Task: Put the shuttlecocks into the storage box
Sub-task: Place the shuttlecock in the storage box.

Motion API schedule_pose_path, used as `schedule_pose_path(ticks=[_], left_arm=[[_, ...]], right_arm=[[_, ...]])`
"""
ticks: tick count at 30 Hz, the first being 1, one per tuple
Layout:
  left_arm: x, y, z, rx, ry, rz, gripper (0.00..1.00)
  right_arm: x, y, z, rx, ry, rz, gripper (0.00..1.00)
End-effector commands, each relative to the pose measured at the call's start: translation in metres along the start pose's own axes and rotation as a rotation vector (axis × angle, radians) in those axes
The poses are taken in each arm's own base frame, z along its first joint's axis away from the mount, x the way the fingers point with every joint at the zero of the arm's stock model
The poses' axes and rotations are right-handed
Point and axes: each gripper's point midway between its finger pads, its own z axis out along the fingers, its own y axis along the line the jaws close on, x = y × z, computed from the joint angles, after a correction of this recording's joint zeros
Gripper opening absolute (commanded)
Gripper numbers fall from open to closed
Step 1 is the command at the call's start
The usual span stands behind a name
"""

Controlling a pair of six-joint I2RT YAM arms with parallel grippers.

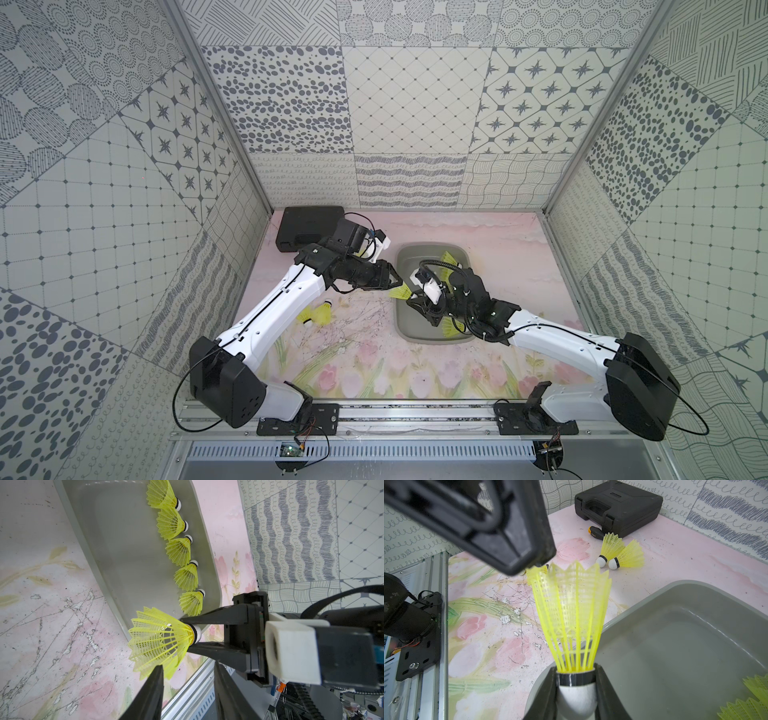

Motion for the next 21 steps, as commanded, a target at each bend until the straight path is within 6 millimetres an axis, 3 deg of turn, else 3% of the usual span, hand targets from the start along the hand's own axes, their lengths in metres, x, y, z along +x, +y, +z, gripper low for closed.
schedule_pose_path(ticks=[1,5,11,17,21], left_arm=[[0.020,0.006,0.002,-0.004,0.102,0.053,0.43],[0.021,0.006,0.005,0.008,0.110,0.053,0.42],[0.019,0.006,0.010,0.022,0.118,0.055,0.23],[0.017,0.007,0.012,0.023,0.113,0.062,0.19],[0.016,0.005,0.013,0.035,0.110,0.061,0.04]], right_arm=[[-0.020,0.004,-0.007,-0.011,-0.060,-0.025,0.20],[-0.021,0.005,-0.007,-0.016,-0.061,-0.026,0.20],[-0.019,0.006,-0.006,-0.018,-0.057,-0.025,0.20],[-0.019,0.005,-0.006,-0.015,-0.056,-0.025,0.20],[-0.018,0.004,-0.006,-0.011,-0.055,-0.023,0.20]])
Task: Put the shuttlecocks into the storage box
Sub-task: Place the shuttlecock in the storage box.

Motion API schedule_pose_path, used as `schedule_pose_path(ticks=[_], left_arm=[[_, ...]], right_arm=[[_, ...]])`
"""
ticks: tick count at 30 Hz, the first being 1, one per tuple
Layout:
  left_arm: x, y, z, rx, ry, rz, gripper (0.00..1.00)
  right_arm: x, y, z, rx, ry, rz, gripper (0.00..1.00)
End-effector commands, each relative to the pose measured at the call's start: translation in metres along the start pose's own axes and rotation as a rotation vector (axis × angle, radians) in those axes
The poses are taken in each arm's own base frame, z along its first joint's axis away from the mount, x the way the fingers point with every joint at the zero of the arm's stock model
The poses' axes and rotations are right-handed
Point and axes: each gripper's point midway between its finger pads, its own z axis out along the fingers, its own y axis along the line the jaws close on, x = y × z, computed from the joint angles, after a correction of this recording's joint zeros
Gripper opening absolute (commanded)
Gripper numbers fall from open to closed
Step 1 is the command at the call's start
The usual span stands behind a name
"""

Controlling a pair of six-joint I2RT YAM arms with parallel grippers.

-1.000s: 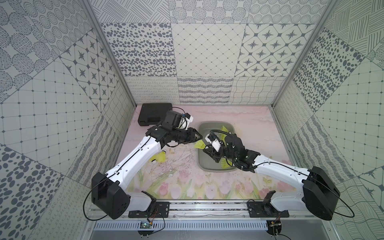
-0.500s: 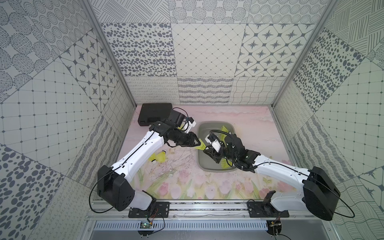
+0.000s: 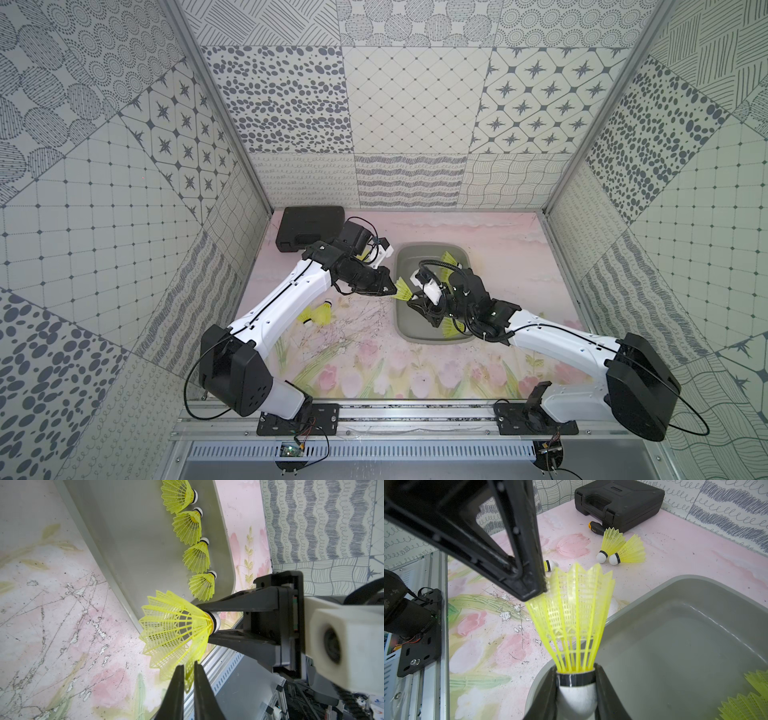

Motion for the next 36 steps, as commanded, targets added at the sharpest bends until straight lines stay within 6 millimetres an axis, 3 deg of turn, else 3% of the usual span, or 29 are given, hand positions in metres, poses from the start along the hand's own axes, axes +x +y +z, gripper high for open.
schedule_pose_path(ticks=[1,6,11,16,23,30,32,33,36], left_arm=[[0.001,-0.009,0.000,0.052,0.010,0.031,0.00],[-0.003,-0.014,-0.002,0.076,-0.013,0.028,0.00],[-0.016,-0.022,-0.007,0.103,-0.080,0.015,0.00],[-0.039,-0.023,-0.005,0.128,-0.189,-0.037,0.00],[-0.079,-0.016,0.016,0.169,-0.313,-0.127,0.00],[-0.111,0.006,0.051,0.114,-0.356,-0.182,0.00],[-0.120,0.010,0.060,0.112,-0.363,-0.179,0.00],[-0.125,0.012,0.067,0.109,-0.362,-0.186,0.00],[-0.136,0.019,0.083,0.092,-0.357,-0.192,0.00]], right_arm=[[-0.023,0.003,-0.006,-0.006,-0.074,-0.026,0.21],[-0.022,-0.003,-0.008,0.035,-0.081,-0.019,0.32],[-0.018,-0.020,-0.017,0.145,-0.099,-0.004,0.55],[-0.008,-0.043,-0.038,0.306,-0.101,0.022,0.60],[0.009,-0.071,-0.084,0.499,-0.113,0.112,0.61],[0.019,-0.078,-0.119,0.558,-0.144,0.196,0.60],[0.017,-0.078,-0.125,0.563,-0.159,0.203,0.60],[0.027,-0.077,-0.124,0.564,-0.142,0.205,0.61],[0.031,-0.077,-0.128,0.573,-0.142,0.209,0.60]])
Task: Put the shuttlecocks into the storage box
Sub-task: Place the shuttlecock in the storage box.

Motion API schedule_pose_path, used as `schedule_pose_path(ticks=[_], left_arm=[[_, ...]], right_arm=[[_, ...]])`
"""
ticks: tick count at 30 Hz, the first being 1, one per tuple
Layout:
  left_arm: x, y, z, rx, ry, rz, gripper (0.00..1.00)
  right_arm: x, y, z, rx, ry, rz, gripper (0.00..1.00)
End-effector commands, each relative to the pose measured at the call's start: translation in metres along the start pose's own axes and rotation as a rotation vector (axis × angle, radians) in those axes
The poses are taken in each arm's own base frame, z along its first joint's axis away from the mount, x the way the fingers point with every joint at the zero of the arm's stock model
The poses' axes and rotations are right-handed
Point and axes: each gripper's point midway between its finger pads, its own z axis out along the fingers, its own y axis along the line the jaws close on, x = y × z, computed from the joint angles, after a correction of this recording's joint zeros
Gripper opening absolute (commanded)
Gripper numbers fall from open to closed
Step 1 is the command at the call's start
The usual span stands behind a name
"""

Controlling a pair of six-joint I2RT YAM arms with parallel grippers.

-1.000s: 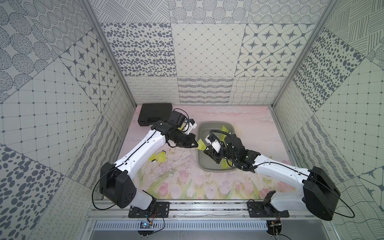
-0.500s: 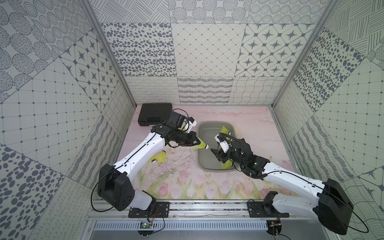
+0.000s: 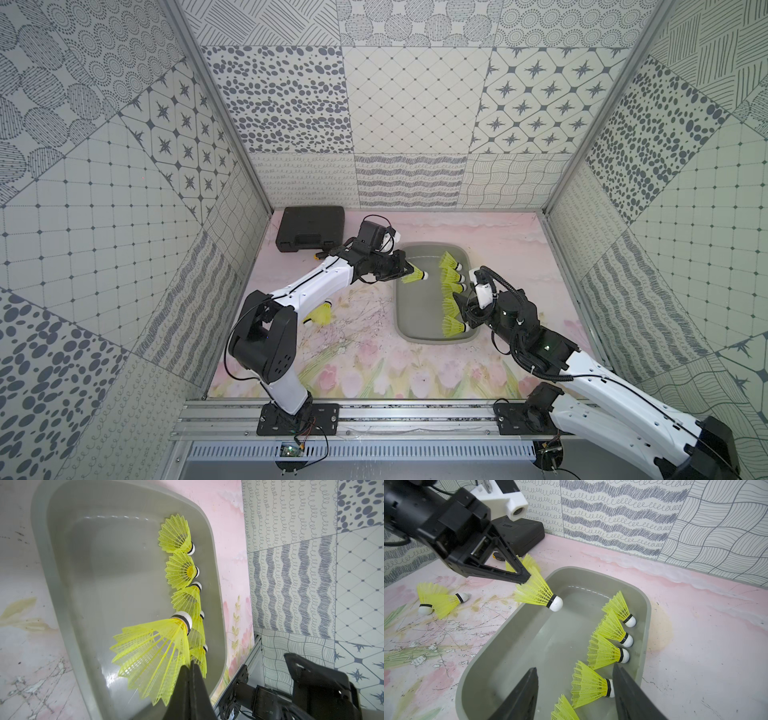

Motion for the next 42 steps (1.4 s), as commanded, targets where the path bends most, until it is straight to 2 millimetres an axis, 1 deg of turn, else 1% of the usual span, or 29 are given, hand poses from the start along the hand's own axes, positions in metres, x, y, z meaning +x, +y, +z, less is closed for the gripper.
schedule_pose_path(ticks=[1,4,8,12,21,27,29,33,42], left_arm=[[-0.043,-0.007,0.023,0.023,-0.123,0.012,0.00],[-0.053,0.005,0.034,-0.015,-0.141,0.004,0.00],[-0.060,0.013,0.048,-0.041,-0.138,0.007,0.00],[-0.063,0.023,0.061,-0.057,-0.128,0.002,0.00],[-0.064,0.045,0.079,-0.104,-0.093,-0.015,0.00],[-0.064,0.058,0.085,-0.126,-0.082,-0.019,0.00],[-0.066,0.061,0.084,-0.137,-0.085,-0.021,0.00],[-0.070,0.066,0.083,-0.144,-0.092,-0.021,0.00],[-0.068,0.073,0.085,-0.141,-0.070,-0.039,0.00]], right_arm=[[0.007,-0.006,-0.003,0.027,0.007,0.020,0.61],[0.007,-0.006,-0.004,0.026,0.008,0.024,0.61],[0.007,-0.005,-0.004,0.021,0.011,0.024,0.60],[0.005,-0.004,-0.003,0.016,0.010,0.028,0.60],[0.006,-0.003,-0.001,0.011,0.014,0.034,0.61],[0.008,-0.003,-0.001,0.010,0.017,0.039,0.60],[0.009,-0.003,-0.001,0.008,0.020,0.040,0.60],[0.010,-0.002,0.000,0.005,0.024,0.041,0.60],[0.013,-0.002,0.002,0.005,0.034,0.040,0.60]])
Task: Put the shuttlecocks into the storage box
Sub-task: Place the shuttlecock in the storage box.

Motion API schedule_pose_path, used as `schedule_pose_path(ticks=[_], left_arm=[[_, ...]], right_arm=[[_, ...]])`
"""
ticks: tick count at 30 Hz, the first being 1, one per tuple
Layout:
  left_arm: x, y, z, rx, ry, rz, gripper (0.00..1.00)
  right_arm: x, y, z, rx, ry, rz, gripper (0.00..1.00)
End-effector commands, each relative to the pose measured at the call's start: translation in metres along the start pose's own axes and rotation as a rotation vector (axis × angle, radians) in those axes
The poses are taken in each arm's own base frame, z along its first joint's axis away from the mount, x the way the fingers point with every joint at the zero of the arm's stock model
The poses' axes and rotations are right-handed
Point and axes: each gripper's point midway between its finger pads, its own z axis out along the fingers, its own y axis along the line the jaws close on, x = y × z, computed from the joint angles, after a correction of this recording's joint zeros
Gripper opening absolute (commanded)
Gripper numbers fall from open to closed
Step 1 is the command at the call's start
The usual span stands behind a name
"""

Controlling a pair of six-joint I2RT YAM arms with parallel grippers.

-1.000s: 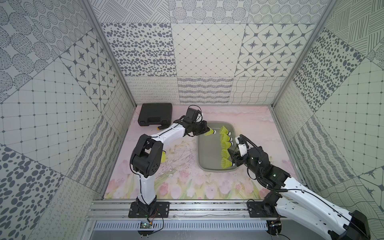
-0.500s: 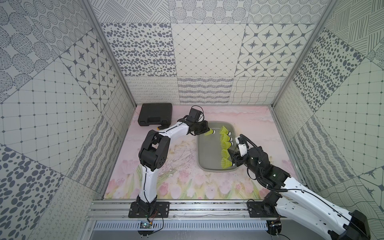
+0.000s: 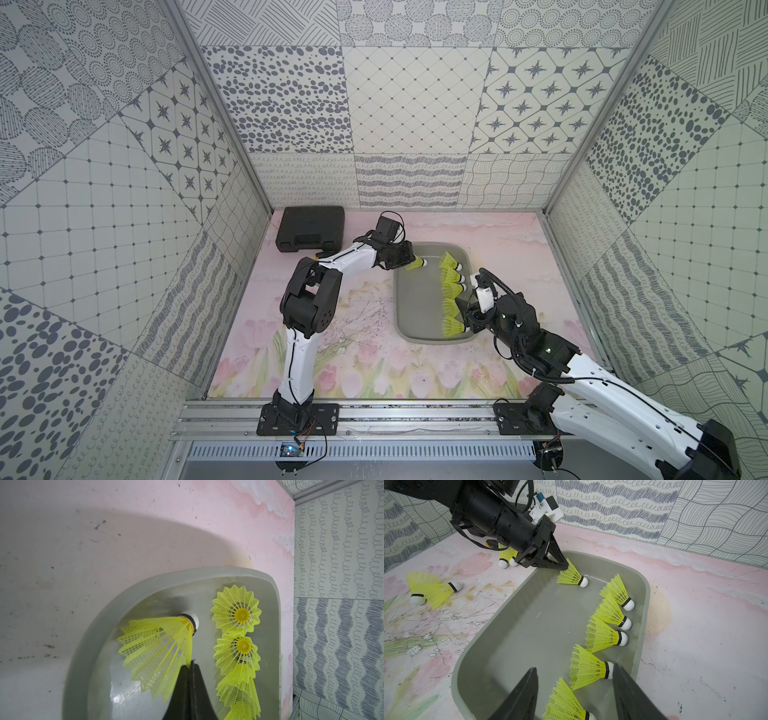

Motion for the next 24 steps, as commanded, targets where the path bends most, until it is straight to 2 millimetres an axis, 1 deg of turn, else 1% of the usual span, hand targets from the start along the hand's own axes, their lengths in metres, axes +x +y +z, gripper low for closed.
schedule_pose_path(ticks=[1,4,6,10,15,24], left_arm=[[-0.0055,-0.0006,-0.0005,0.007,-0.004,0.023,0.00],[-0.0045,0.0003,0.0005,0.004,0.003,0.022,0.01],[-0.0047,0.0024,0.0011,0.000,0.004,0.019,0.04],[-0.0050,0.0041,0.0008,-0.011,0.005,0.022,0.06],[-0.0081,0.0068,-0.0017,-0.027,0.001,0.030,0.15],[-0.0133,0.0068,-0.0058,-0.039,-0.005,0.040,0.21]], right_arm=[[-0.0051,0.0014,0.0017,-0.008,-0.023,0.025,0.60],[-0.0041,0.0011,0.0024,-0.007,-0.019,0.026,0.60],[-0.0040,0.0013,0.0023,-0.008,-0.020,0.027,0.60],[-0.0037,0.0014,0.0025,-0.009,-0.019,0.026,0.60],[-0.0021,0.0012,0.0031,-0.008,-0.016,0.024,0.61],[-0.0016,0.0011,0.0034,-0.007,-0.013,0.026,0.61]])
